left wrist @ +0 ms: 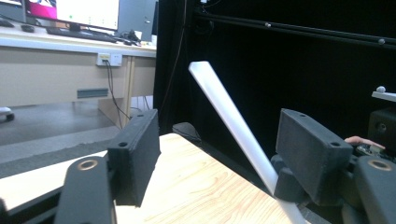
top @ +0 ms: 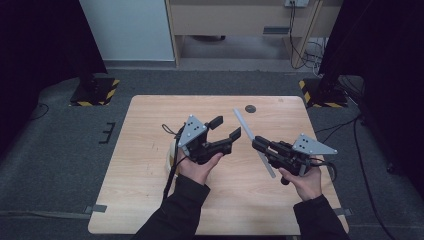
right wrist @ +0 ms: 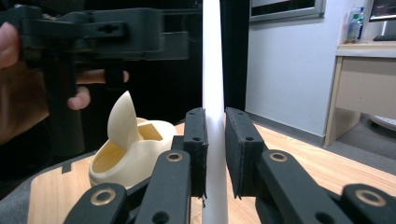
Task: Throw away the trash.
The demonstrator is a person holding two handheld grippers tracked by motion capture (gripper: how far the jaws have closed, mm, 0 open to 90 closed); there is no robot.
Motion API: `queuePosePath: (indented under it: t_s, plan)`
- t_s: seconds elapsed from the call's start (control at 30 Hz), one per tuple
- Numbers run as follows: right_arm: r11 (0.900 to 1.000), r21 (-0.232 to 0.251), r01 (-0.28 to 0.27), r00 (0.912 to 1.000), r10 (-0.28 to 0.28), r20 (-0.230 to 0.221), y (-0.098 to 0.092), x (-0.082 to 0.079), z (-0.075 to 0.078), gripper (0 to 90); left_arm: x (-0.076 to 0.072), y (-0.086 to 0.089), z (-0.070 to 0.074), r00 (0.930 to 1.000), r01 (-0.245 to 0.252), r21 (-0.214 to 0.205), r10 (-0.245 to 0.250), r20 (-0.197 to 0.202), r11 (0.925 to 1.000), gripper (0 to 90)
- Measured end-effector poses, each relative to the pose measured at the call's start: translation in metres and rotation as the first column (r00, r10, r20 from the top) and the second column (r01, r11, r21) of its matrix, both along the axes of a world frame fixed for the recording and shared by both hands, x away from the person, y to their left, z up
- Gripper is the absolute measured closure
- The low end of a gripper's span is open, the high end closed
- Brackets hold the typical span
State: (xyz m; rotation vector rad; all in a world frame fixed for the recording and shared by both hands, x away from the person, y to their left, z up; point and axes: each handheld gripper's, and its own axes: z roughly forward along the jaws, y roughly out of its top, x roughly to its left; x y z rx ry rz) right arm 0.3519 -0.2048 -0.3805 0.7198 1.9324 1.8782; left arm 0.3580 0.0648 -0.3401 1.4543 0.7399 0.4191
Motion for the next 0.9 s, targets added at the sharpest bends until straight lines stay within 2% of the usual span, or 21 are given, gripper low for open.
queuePosePath:
  t_s: [0.17, 0.23, 0.27, 0.3, 0.37, 0.4, 0.5, 0.6, 0.7, 0.73, 0.77, 0.83, 0.9]
  plan:
    - [0.9999, -0.004, -0.016, 0.9999, 0.016, -0.004, 0.002, 0.0, -0.001, 79.2, 0.005, -0.013, -0.003, 0.9997, 0.016, -0.001, -0.016, -0.016, 0.9999, 34.1]
    - [0.9998, -0.003, -0.022, 0.9997, 0.022, -0.006, 0.003, 0.0, -0.002, 79.2, 0.006, -0.017, -0.005, 0.9995, 0.023, 0.001, -0.023, -0.022, 0.9997, 37.1]
    - [0.9996, -0.005, -0.029, 0.9996, 0.029, -0.007, 0.003, -0.001, -0.002, 79.2, 0.006, -0.019, -0.006, 0.9992, 0.028, 0.005, -0.028, -0.028, 0.9996, 41.4]
    - [0.9996, -0.005, -0.029, 0.9996, 0.029, -0.007, 0.003, -0.001, -0.002, 79.2, 0.006, -0.02, -0.006, 0.999, 0.033, 0.004, -0.033, -0.032, 0.9995, 41.4]
    - [0.9994, -0.003, -0.034, 0.9994, 0.034, -0.01, 0.004, -0.001, -0.002, 79.2, 0.007, -0.022, -0.008, 0.9984, 0.04, 0.002, -0.039, -0.04, 0.9992, 49.1]
    - [0.9994, -0.003, -0.034, 0.9994, 0.034, -0.01, 0.004, -0.001, -0.002, 79.2, 0.007, -0.022, -0.008, 0.9982, 0.044, 0.006, -0.044, -0.041, 0.999, 49.1]
    - [0.9993, -0.001, -0.039, 0.9992, 0.039, -0.011, 0.005, -0.001, -0.003, 79.2, 0.007, -0.022, -0.01, 0.9967, 0.063, 0.007, -0.062, -0.052, 0.998, 61.6]
    - [0.9988, -0.02, -0.044, 0.999, 0.044, -0.014, 0.008, -0.001, -0.003, 79.1, 0.007, -0.021, -0.01, 0.9936, 0.093, -0.017, -0.093, -0.064, 0.9956, 72.1]
    - [0.9986, -0.024, -0.047, 0.9988, 0.047, -0.016, 0.01, -0.001, -0.004, 78.8, 0.006, -0.021, -0.009, 0.992, 0.111, -0.022, -0.112, -0.057, 0.9936, 74.3]
    - [0.9986, -0.021, -0.049, 0.9986, 0.049, -0.021, 0.011, -0.001, -0.004, 78.6, 0.004, -0.021, -0.008, 0.992, 0.115, -0.016, -0.115, -0.052, 0.9933, 75.2]
    - [0.9986, -0.018, -0.05, 0.9985, 0.05, -0.023, 0.011, -0.001, -0.004, 77.5, 0.003, -0.02, -0.007, 0.9924, 0.115, -0.01, -0.115, -0.043, 0.9933, 79.7]
    - [0.9986, -0.015, -0.05, 0.9985, 0.049, -0.024, 0.01, -0.001, -0.003, 76.5, 0.001, -0.019, -0.005, 0.9944, 0.104, 0.013, -0.104, -0.019, 0.9945, 79.7]
    - [0.9991, -0.004, -0.042, 0.9988, 0.042, -0.024, 0.007, -0.001, -0.002, 74.3, 0.0, -0.015, -0.003, 0.9945, 0.104, 0.017, -0.104, -0.014, 0.9944, 79.9]
